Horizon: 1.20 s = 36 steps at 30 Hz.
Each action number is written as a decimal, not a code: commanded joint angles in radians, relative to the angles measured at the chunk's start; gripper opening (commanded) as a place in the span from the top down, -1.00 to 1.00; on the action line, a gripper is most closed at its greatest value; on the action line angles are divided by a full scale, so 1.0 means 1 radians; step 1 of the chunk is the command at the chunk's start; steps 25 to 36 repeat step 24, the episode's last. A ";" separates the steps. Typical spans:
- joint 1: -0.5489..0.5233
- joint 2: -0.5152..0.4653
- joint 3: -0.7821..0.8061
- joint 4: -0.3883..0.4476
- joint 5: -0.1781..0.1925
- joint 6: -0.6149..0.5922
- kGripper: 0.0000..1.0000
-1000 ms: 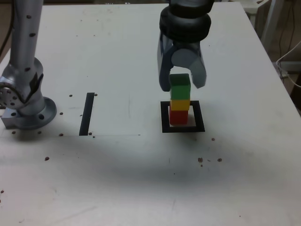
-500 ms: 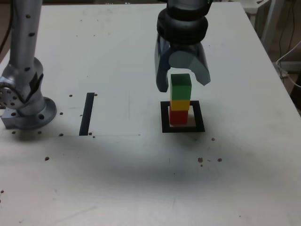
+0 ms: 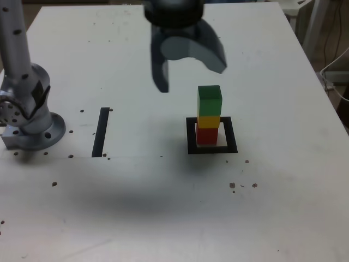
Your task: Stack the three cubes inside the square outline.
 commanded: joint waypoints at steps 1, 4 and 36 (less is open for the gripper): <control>0.002 -0.046 0.049 -0.024 -0.013 0.008 -0.99; 0.002 -0.118 0.145 -0.042 -0.028 0.018 -0.99; 0.003 -0.240 0.647 -0.198 -0.046 0.023 -0.99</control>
